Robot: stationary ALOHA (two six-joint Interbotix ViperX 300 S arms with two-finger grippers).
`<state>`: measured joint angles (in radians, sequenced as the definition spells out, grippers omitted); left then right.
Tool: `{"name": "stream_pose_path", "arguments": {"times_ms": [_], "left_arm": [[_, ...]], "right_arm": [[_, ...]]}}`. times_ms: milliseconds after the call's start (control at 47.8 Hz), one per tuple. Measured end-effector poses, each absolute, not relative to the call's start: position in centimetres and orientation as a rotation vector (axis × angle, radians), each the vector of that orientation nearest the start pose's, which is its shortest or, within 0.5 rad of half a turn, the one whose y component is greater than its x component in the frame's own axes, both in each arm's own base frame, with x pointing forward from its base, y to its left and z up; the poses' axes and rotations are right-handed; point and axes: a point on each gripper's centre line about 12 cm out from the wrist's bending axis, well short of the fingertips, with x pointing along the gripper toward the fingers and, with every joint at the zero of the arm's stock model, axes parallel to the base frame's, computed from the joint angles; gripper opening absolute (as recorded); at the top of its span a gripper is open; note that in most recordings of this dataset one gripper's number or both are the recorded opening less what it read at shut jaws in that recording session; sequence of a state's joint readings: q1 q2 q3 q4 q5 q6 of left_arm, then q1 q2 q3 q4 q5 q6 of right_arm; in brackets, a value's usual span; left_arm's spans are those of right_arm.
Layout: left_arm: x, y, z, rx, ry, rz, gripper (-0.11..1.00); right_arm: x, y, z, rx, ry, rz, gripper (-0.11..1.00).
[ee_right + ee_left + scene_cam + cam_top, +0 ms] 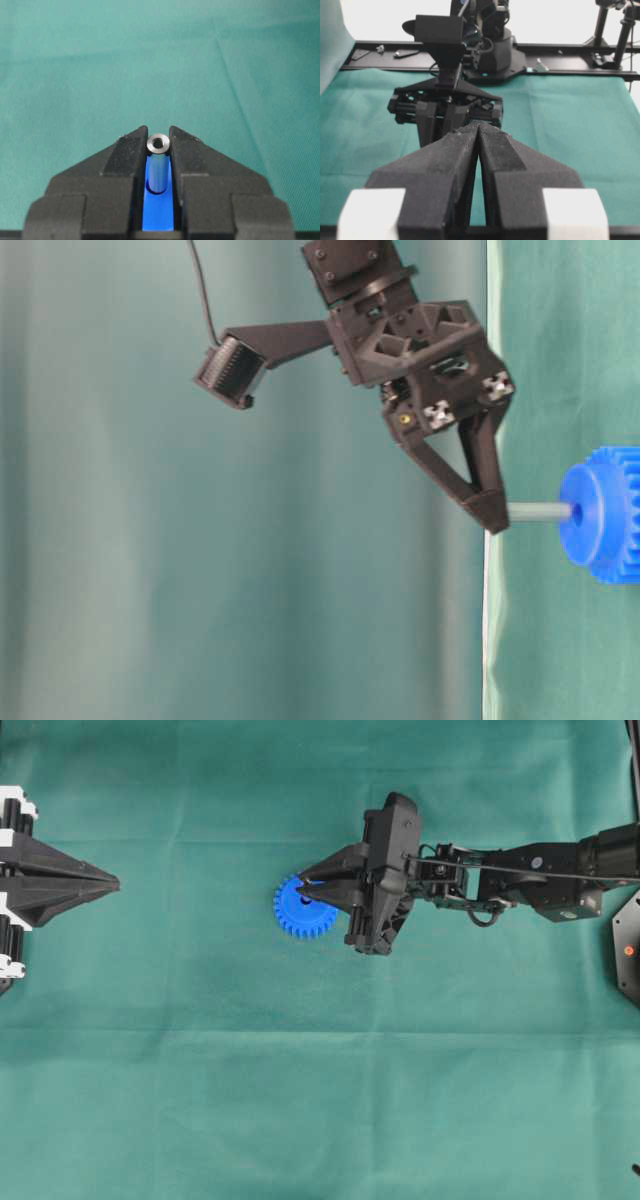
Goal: Insert the shaft placed at a random location into the center hole of the medium gear at another random location.
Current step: 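Lower the held shaft into the blue gear's center hole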
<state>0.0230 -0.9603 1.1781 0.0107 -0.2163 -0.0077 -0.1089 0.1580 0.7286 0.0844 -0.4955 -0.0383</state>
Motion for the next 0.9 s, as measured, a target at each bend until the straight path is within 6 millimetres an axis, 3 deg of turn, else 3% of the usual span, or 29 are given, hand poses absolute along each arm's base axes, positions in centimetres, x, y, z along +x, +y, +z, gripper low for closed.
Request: {"name": "stream_pose_path", "arguments": {"times_ms": [900], "left_arm": [[20.0, 0.4, 28.3, 0.003, 0.003, 0.021, 0.00]], "right_arm": [[40.7, -4.8, 10.2, 0.053, 0.442, -0.157, 0.13]]}}
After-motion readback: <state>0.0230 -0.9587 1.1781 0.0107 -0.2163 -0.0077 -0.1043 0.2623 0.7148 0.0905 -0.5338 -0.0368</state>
